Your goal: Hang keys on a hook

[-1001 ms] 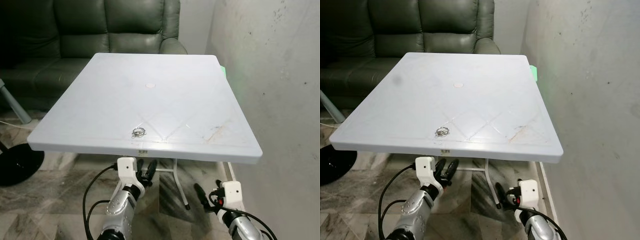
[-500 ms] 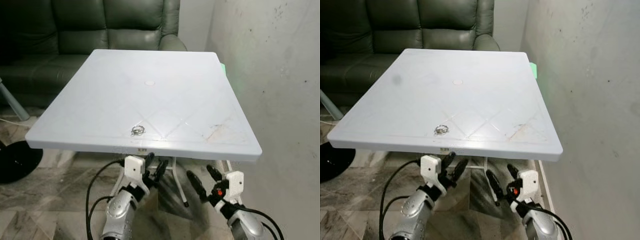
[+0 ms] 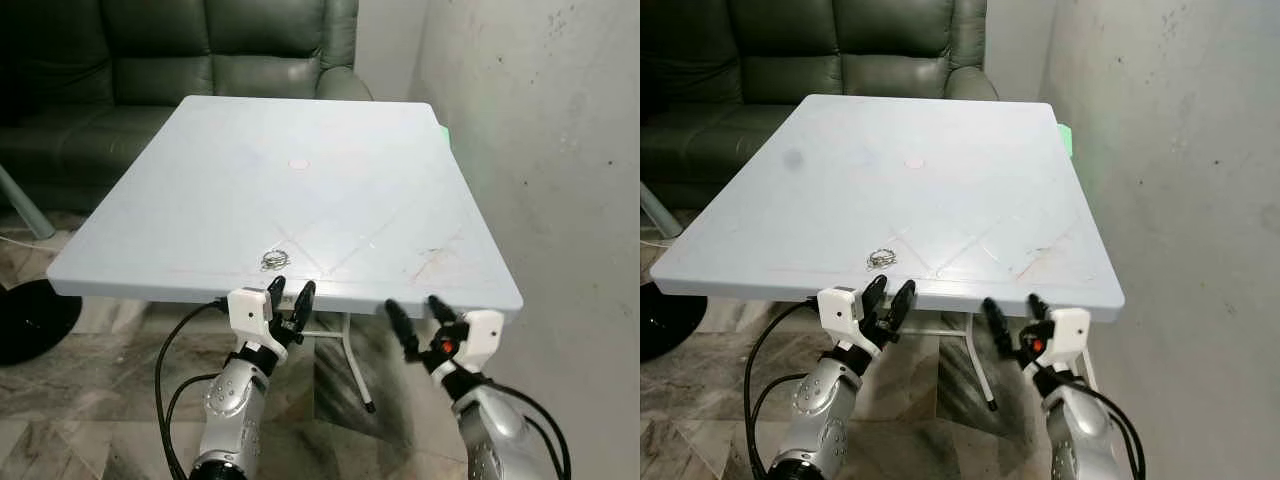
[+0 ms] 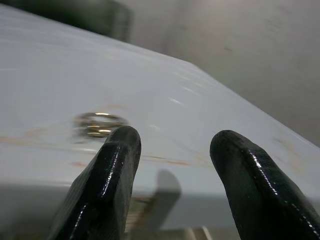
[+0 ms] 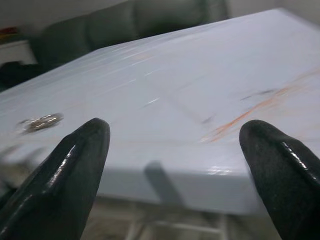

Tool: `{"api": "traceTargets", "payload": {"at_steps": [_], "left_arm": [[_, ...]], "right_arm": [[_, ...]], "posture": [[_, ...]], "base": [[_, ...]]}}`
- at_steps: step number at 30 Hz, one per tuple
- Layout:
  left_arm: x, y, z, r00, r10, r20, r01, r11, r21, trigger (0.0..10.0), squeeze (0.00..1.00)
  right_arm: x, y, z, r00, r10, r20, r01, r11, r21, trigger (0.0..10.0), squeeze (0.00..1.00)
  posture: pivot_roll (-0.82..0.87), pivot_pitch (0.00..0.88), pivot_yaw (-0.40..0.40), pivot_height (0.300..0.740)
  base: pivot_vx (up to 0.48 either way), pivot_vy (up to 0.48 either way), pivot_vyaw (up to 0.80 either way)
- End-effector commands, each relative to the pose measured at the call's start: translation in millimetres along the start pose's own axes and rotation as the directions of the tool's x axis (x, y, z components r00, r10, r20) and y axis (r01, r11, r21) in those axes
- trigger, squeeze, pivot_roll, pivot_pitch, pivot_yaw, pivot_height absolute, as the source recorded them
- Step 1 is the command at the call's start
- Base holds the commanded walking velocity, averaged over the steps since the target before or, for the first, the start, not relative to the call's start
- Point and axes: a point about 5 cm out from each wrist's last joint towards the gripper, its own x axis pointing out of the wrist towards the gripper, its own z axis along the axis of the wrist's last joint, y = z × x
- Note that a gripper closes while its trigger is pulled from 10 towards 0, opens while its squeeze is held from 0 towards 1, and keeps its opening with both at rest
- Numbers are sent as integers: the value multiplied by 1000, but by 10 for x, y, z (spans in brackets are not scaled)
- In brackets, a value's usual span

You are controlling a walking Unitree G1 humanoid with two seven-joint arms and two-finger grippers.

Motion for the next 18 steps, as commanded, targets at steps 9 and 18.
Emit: {"api": "traceTargets", "payload": {"at_steps": [9, 18], "left_arm": [[208, 339, 383, 981, 191, 30, -189, 981, -52, 10000, 0], [211, 488, 574, 984, 178, 33, -177, 984, -22, 10000, 0]], "right_arm": [[108, -244, 247, 964, -263, 37, 265, 941, -210, 10000, 0], [96, -143, 334, 978, -203, 52, 210, 940, -268, 10000, 0]], "posture": [[12, 29, -28, 740], [21, 28, -18, 740]], "base": [[0, 0, 0], [0, 0, 0]]}}
